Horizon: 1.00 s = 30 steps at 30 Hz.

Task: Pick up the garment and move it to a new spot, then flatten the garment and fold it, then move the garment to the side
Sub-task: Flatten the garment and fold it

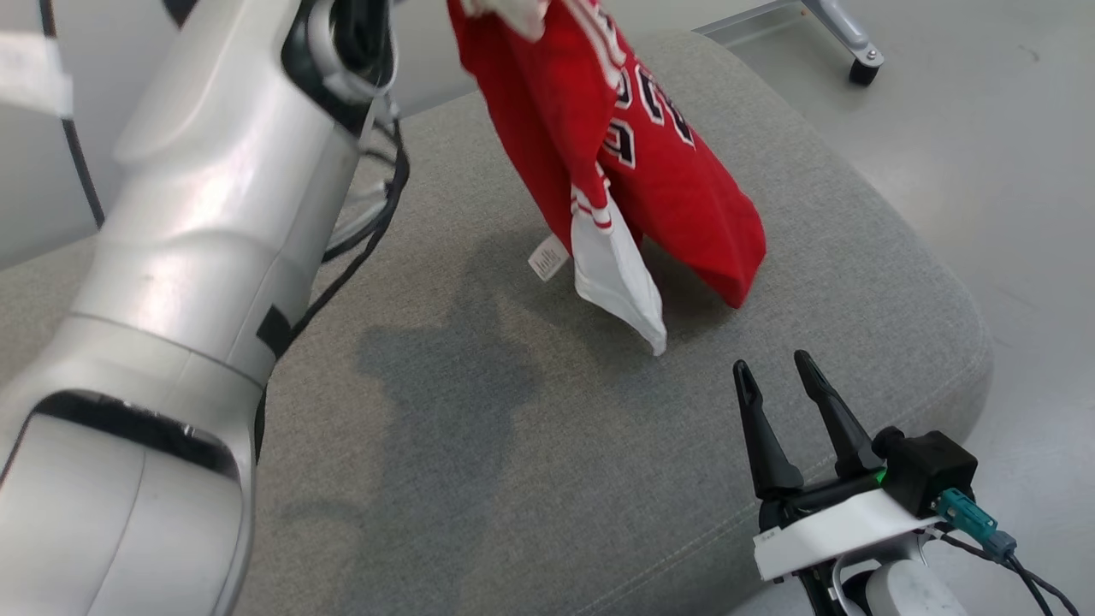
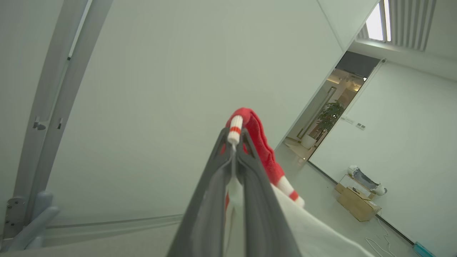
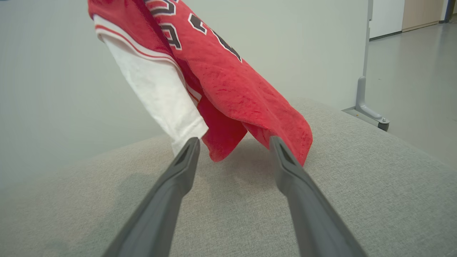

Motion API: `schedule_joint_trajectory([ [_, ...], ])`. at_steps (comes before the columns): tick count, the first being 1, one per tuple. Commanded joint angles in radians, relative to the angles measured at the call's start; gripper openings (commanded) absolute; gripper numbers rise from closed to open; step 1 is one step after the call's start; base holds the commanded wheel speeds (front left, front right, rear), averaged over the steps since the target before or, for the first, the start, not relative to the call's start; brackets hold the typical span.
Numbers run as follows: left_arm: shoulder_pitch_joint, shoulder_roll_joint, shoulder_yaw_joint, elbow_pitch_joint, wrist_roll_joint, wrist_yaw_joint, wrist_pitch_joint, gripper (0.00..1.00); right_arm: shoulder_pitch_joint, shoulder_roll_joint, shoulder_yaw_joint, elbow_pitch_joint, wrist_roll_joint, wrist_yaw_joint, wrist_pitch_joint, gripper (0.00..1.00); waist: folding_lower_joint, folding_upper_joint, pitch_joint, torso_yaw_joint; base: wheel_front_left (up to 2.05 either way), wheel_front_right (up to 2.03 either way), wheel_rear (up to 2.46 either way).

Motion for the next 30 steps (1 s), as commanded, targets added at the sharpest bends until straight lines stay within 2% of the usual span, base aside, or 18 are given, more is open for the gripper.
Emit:
schedule_joint_trajectory([
  [1,0.061,0.015,0.0,0.057,-0.005,0.005,-0.006,0.0,-0.003,-0.002,0.003,-0.002,0.006,0.0,-0.004,1.0,0.0,-0.0001,-0.001,0.001,0.0,0.0,0.0],
  [4,0.163,0.052,0.0,0.17,-0.012,-0.025,-0.014,0.0,0.0,-0.001,0.009,-0.007,0.014,0.0,-0.004,1.0,0.0,-0.0001,0.002,0.003,0.0,0.0,0.0],
  [8,0.32,0.108,0.026,0.261,-0.04,-0.097,-0.027,0.0,0.017,-0.001,-0.001,-0.01,0.018,0.0,-0.004,1.0,0.0,-0.0001,0.01,0.021,0.0,0.0,0.0],
  [10,0.385,0.135,0.039,0.286,-0.045,-0.132,-0.035,0.0,0.023,-0.001,-0.012,-0.011,0.011,0.0,-0.004,1.0,0.0,-0.0001,0.015,0.036,0.0,0.0,0.0],
  [11,0.385,0.135,0.039,0.286,-0.045,-0.132,-0.035,0.0,0.023,-0.001,-0.012,-0.011,0.011,0.0,-0.004,1.0,0.0,-0.0001,0.015,0.036,0.0,0.0,0.0],
  [15,0.489,0.184,0.057,0.298,-0.036,-0.202,-0.043,0.0,0.031,-0.001,-0.029,-0.013,-0.003,0.0,-0.004,1.0,0.0,-0.0001,0.02,0.077,0.0,0.0,0.0],
  [18,0.525,0.251,0.082,0.251,0.037,-0.22,-0.045,0.0,0.026,-0.001,-0.036,-0.019,-0.006,0.0,-0.004,1.0,0.0,-0.0001,0.026,0.109,0.0,0.0,0.0],
  [21,0.581,0.287,0.119,0.152,0.162,-0.194,-0.042,0.0,0.022,-0.001,-0.035,-0.022,-0.012,0.0,-0.004,1.0,0.0,-0.0001,0.033,0.142,0.0,0.0,0.0],
  [22,0.6,0.298,0.136,0.112,0.211,-0.182,-0.042,0.19,0.02,-0.001,-0.032,-0.021,-0.015,0.0,-0.004,1.0,0.0,-0.0001,0.035,0.151,0.0,0.0,0.0],
  [23,0.621,0.305,0.155,0.069,0.257,-0.17,-0.042,0.62,0.017,-0.001,-0.028,-0.02,-0.016,0.0,-0.004,1.0,0.0,-0.0001,0.036,0.158,0.0,0.0,0.0],
  [24,0.644,0.307,0.178,0.023,0.297,-0.156,-0.042,1.0,0.016,-0.001,-0.026,-0.02,-0.017,0.0,-0.004,1.0,0.0,-0.0001,0.036,0.165,0.0,0.0,0.0],
  [28,0.756,0.295,0.244,-0.145,0.474,-0.109,-0.042,1.0,0.02,-0.002,-0.022,-0.018,-0.022,0.0,-0.004,1.0,0.0,-0.0001,0.032,0.182,0.0,0.0,0.0],
  [29,0.815,0.287,0.27,-0.213,0.548,-0.078,-0.042,1.0,0.026,-0.001,-0.02,-0.017,-0.027,0.0,-0.004,1.0,0.0,-0.0001,0.027,0.187,0.0,0.0,0.0],
  [30,0.841,0.287,0.282,-0.245,0.581,-0.064,-0.042,1.0,0.029,-0.002,-0.021,-0.016,-0.029,0.0,-0.004,1.0,0.0,-0.0001,0.025,0.19,0.0,0.0,0.0],
])
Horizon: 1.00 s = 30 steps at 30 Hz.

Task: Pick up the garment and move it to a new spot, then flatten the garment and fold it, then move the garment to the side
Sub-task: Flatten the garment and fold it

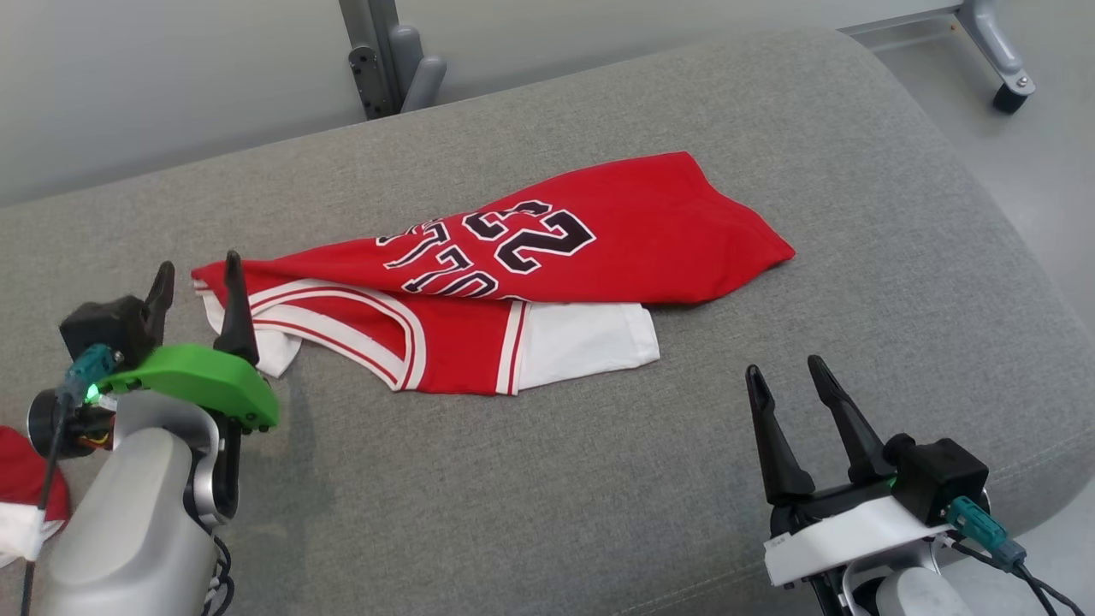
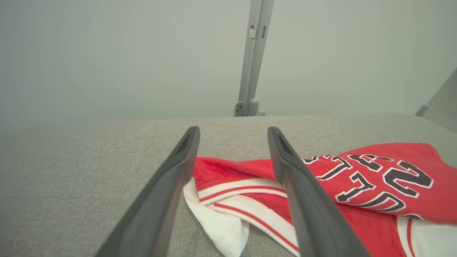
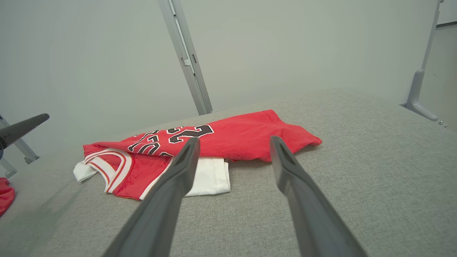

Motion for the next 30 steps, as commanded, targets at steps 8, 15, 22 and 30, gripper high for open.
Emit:
schedule_joint_trajectory([
  [8,0.22,-0.052,0.002,-0.262,0.285,0.016,-0.002,1.0,0.021,-0.002,-0.009,0.004,-0.027,0.0,-0.003,1.0,0.0,0.0,-0.012,0.02,0.0,0.0,0.0],
  [15,0.284,-0.181,-0.058,-0.164,0.264,-0.05,0.016,1.0,0.003,-0.002,-0.002,0.004,-0.036,0.0,-0.003,1.0,0.0,0.0,-0.005,0.01,0.0,0.0,0.0],
  [22,0.223,-0.268,-0.04,0.003,0.09,-0.116,0.138,1.0,-0.002,-0.002,-0.006,-0.003,-0.04,0.0,-0.003,1.0,0.0,0.0,0.022,-0.022,0.0,0.0,0.0],
  [30,0.145,-0.282,-0.051,0.107,-0.109,-0.136,0.232,1.0,-0.026,-0.001,-0.001,-0.007,-0.032,0.0,-0.003,1.0,0.0,0.0,0.055,-0.062,0.0,0.0,0.0],
])
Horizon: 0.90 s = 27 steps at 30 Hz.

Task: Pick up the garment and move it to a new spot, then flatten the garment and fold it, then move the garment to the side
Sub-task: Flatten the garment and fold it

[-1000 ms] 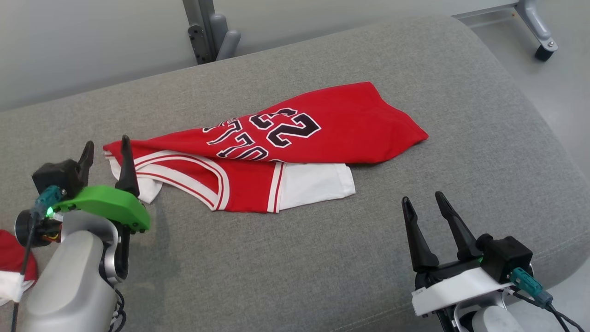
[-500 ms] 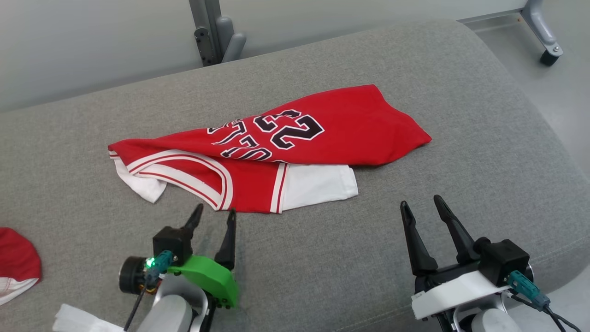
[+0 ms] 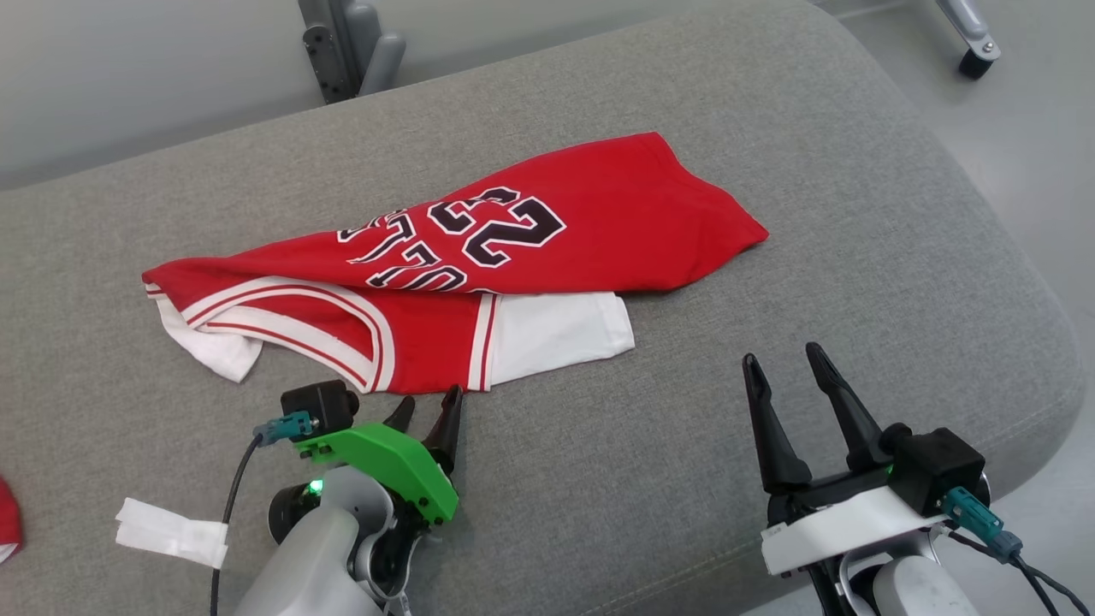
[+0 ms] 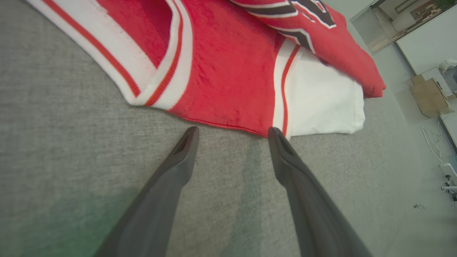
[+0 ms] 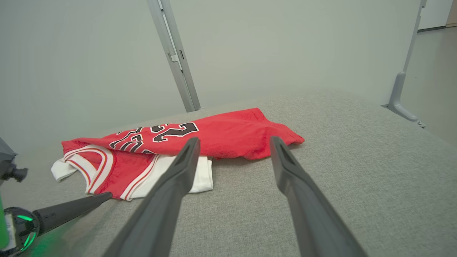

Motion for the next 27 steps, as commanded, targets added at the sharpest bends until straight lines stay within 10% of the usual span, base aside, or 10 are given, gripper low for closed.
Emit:
schedule_joint_trajectory([
  [1,-0.003,-0.001,-0.013,0.014,-0.037,-0.006,0.02,1.0,-0.014,-0.001,0.001,-0.005,0.002,0.0,-0.004,1.0,0.0,-0.0001,0.018,-0.02,0.0,0.0,0.0],
  [5,-0.046,-0.002,-0.057,0.018,-0.154,0.006,0.01,1.0,-0.023,-0.001,0.0,-0.008,0.002,0.0,-0.004,1.0,0.0,-0.0001,0.033,-0.035,0.0,0.0,0.0],
  [7,-0.065,-0.001,-0.079,0.018,-0.186,0.0,-0.016,0.01,-0.023,-0.001,-0.003,-0.011,-0.001,0.0,-0.004,1.0,0.0,-0.0001,0.037,-0.036,0.0,0.0,0.0],
  [16,-0.061,0.017,-0.116,-0.009,-0.229,-0.033,-0.073,0.0,0.005,-0.001,-0.038,-0.015,-0.007,0.0,-0.004,1.0,0.0,-0.0001,0.026,0.021,0.0,0.0,0.0],
  [27,0.061,0.272,-0.157,-0.264,-0.208,0.008,0.136,0.0,0.009,-0.001,-0.054,-0.016,-0.02,0.0,-0.004,1.0,0.0,-0.0001,0.013,0.152,0.0,0.0,0.0],
])
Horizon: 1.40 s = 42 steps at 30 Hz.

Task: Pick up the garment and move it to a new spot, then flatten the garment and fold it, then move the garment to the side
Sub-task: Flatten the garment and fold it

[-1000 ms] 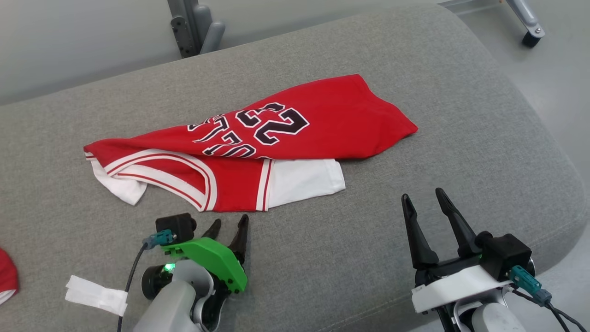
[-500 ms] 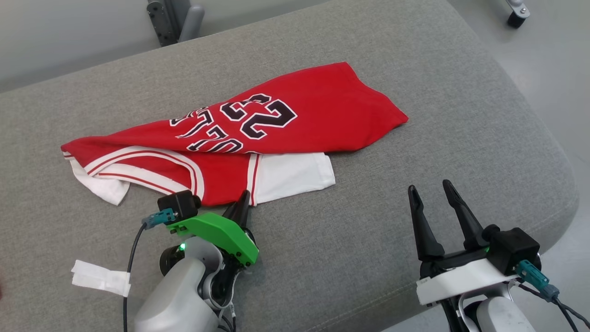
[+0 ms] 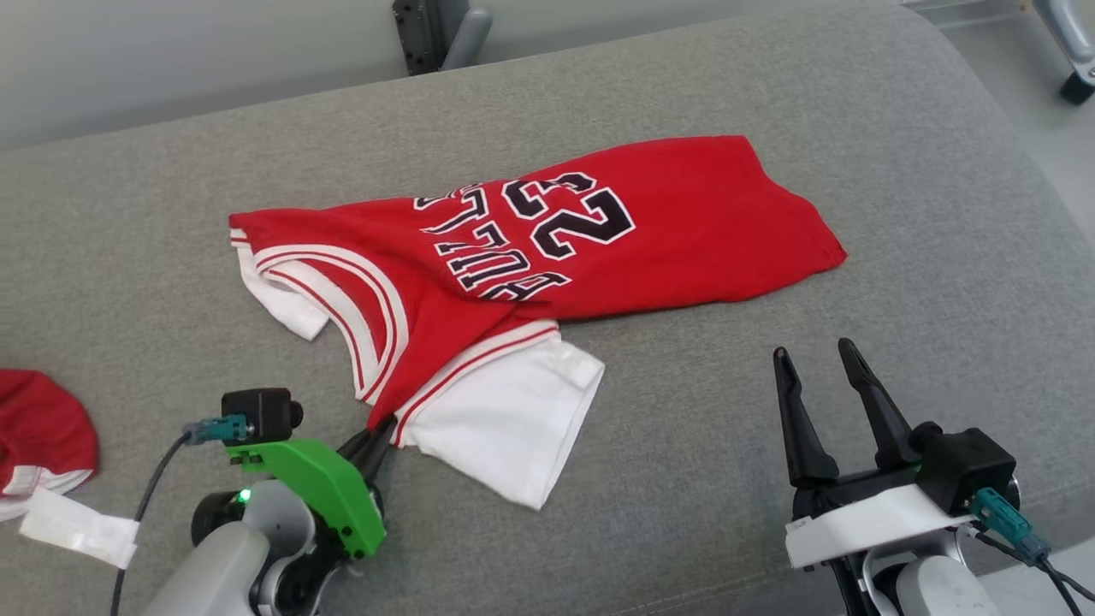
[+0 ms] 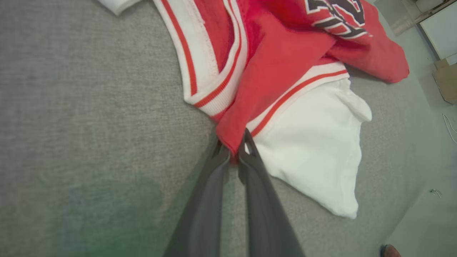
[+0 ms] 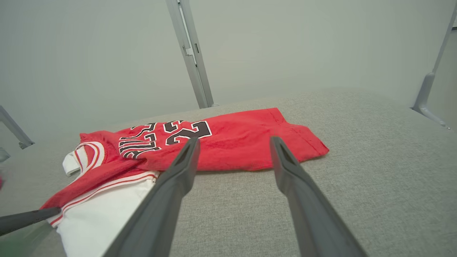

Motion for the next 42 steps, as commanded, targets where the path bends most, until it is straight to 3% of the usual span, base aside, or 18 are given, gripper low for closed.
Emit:
schedule_joint_trajectory([
  [1,0.023,0.039,0.002,-0.029,-0.008,0.016,0.025,0.0,-0.001,-0.001,0.0,-0.001,-0.01,0.0,-0.004,1.0,0.0,0.0,-0.006,0.043,0.0,0.0,0.0],
  [9,0.06,0.202,0.004,-0.172,0.046,0.086,0.106,0.0,-0.011,-0.001,0.001,0.002,-0.02,0.0,-0.004,1.0,0.0,0.0,-0.005,0.072,0.0,0.0,0.0],
  [12,0.056,0.216,0.01,-0.189,0.058,0.104,0.094,0.0,-0.014,-0.001,0.004,0.003,-0.02,0.0,-0.004,1.0,0.0,0.0,-0.004,0.072,0.0,0.0,0.0],
  [13,0.052,0.223,0.01,-0.193,0.071,0.114,0.086,0.13,-0.015,-0.001,0.005,0.004,-0.021,0.0,-0.004,1.0,0.0,0.0,-0.004,0.072,0.0,0.0,0.0],
  [14,0.049,0.229,0.006,-0.196,0.086,0.125,0.078,0.45,-0.015,-0.001,0.007,0.005,-0.022,0.0,-0.004,1.0,0.0,0.0,-0.004,0.072,0.0,0.0,0.0],
  [15,0.046,0.231,0.006,-0.2,0.102,0.137,0.066,1.0,-0.014,-0.001,0.008,0.006,-0.022,0.0,-0.004,1.0,0.0,0.0,-0.004,0.071,0.0,0.0,0.0],
  [26,0.149,0.121,0.075,-0.309,0.046,0.224,-0.095,1.0,0.004,-0.001,-0.013,-0.001,-0.032,0.0,-0.004,1.0,0.0,0.0,0.0,0.105,0.0,0.0,0.0],
  [35,0.322,0.017,0.027,-0.368,-0.046,0.239,-0.081,1.0,0.005,-0.001,-0.015,0.003,-0.041,0.0,-0.004,1.0,0.0,0.0,0.0,0.161,0.0,0.0,0.0],
  [42,0.332,-0.005,-0.012,-0.335,-0.057,0.251,-0.033,1.0,-0.009,-0.001,-0.017,0.002,-0.053,0.0,-0.004,1.0,0.0,0.0,-0.006,0.156,0.0,0.0,0.0],
])
